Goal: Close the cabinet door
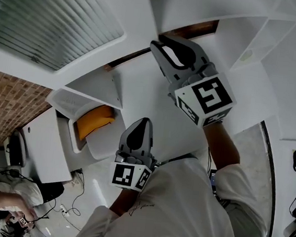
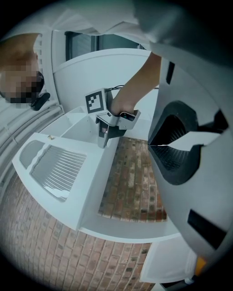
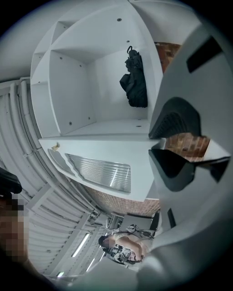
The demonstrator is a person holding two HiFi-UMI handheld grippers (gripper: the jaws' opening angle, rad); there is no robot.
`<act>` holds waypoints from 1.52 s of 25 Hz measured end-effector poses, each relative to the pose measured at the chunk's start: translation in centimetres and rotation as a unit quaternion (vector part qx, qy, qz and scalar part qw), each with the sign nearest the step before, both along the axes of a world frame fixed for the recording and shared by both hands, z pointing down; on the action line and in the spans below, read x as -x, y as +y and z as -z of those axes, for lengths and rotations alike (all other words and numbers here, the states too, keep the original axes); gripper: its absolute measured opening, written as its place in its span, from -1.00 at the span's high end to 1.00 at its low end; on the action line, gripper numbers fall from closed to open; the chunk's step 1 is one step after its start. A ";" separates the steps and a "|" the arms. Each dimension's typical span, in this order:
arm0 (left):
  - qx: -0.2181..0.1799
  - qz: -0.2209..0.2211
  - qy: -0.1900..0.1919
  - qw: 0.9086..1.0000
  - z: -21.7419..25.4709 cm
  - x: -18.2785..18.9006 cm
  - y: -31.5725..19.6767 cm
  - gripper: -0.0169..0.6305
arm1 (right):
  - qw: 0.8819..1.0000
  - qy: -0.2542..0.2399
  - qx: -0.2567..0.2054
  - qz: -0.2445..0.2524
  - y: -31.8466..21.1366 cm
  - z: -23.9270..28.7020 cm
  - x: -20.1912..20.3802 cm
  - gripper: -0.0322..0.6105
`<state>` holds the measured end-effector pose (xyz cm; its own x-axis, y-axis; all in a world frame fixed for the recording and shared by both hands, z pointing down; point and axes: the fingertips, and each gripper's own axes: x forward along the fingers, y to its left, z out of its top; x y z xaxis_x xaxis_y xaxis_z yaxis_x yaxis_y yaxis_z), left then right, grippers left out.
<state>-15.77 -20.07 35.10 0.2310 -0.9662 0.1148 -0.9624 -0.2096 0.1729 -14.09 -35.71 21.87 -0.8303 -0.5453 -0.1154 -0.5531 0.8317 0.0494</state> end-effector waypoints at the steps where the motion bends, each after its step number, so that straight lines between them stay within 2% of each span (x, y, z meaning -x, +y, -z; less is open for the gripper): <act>1: 0.000 0.002 -0.001 1.000 0.0 0.1 0.0 0.90 | 1.000 0.000 0.000 -0.002 -0.1 0.0 0.0 0.64; 25: -0.004 0.025 -0.003 1.000 0.3 0.6 0.8 0.90 | 1.000 0.007 -0.010 -0.020 -1.2 -0.2 0.6 0.65; 38: -0.009 0.044 0.004 0.999 0.9 0.9 1.9 0.90 | 0.999 -0.002 -0.005 -0.035 -0.2 -0.8 -0.8 0.71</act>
<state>-16.66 -18.19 34.25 0.1464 -0.9846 0.0959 -0.9758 -0.1278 0.1774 -13.31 -35.87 22.63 -0.7895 -0.6011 -0.1240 -0.6104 0.7901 0.0560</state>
